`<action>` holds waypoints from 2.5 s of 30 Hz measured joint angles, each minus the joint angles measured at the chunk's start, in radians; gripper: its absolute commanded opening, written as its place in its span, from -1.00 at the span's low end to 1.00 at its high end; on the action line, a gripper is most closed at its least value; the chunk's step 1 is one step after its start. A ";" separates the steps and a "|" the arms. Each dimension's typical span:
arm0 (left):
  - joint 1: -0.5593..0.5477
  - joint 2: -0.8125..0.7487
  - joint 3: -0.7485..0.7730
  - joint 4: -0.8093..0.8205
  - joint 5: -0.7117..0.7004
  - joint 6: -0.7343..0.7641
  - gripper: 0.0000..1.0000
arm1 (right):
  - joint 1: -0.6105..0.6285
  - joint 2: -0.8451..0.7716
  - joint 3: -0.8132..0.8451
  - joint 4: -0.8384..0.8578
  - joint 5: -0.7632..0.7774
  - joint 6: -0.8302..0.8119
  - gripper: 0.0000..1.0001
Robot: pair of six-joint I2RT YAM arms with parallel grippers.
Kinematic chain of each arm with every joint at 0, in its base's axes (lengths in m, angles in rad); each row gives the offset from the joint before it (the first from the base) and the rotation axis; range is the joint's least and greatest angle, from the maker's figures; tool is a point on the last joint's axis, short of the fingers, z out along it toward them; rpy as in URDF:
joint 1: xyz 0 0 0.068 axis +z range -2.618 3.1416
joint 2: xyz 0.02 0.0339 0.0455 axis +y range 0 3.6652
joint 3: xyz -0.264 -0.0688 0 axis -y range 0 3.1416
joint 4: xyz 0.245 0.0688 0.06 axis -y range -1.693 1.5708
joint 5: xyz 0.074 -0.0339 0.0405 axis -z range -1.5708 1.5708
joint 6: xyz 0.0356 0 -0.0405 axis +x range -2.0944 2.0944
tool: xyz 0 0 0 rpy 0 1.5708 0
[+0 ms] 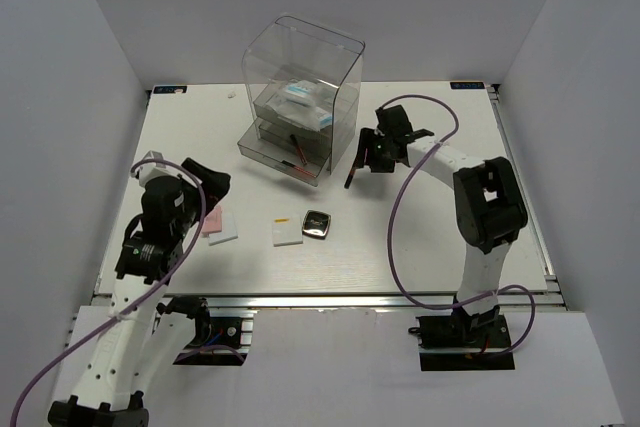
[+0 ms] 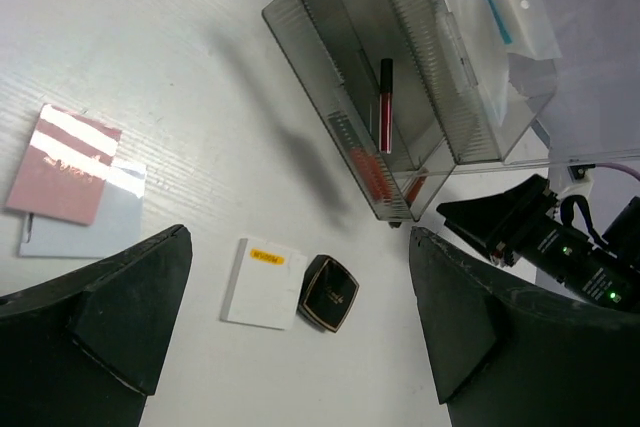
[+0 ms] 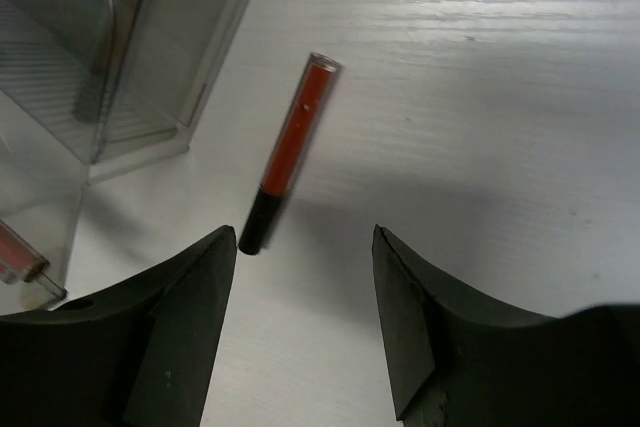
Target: Organize the makeup
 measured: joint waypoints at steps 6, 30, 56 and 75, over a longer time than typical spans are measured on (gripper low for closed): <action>0.000 -0.062 -0.009 -0.087 -0.035 -0.011 0.96 | 0.036 0.079 0.095 -0.026 0.052 0.060 0.29; 0.000 -0.039 -0.013 -0.169 -0.087 -0.010 0.96 | 0.132 0.194 0.171 -0.060 0.387 0.074 0.27; 0.000 -0.091 -0.140 -0.065 -0.023 -0.100 0.96 | -0.045 -0.035 -0.163 0.032 0.231 -0.201 -1.00; 0.000 -0.066 -0.236 0.101 0.075 -0.136 0.96 | -0.021 -0.522 -0.398 0.140 -0.330 -0.698 -1.00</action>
